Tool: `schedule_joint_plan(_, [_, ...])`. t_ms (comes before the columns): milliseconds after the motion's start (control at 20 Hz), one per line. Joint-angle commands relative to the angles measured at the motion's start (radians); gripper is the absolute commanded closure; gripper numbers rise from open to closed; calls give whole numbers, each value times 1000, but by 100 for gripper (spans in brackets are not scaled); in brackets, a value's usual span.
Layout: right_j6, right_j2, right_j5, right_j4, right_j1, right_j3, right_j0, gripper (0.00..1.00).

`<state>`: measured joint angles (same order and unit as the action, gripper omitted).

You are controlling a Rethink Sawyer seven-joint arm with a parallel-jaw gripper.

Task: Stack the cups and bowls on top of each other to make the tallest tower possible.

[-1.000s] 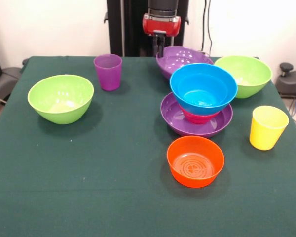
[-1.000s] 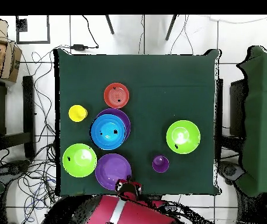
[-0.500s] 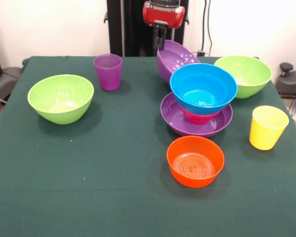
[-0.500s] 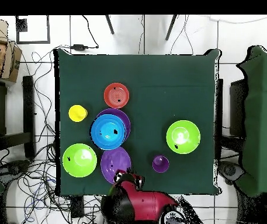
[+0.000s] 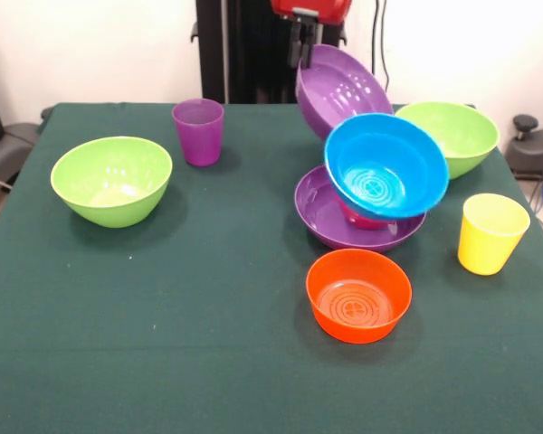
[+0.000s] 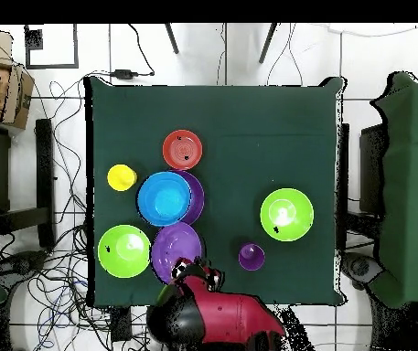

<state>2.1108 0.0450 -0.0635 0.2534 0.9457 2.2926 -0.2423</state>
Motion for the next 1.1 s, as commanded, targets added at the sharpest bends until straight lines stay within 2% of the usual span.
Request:
schedule_joint_plan(50, [82,-111,-167,-73,115,12,11,100])
schedule_joint_plan(450, [82,-103,-146,-61,127,50,3,100])
schedule_joint_plan(850, [102,-76,18,0,-22,30,-7,100])
schedule_joint_plan(950, [93,-78,10,5,-8,39,-19,100])
schedule_joint_plan(1100, [71,-90,-56,-4,68,68,-35,100])
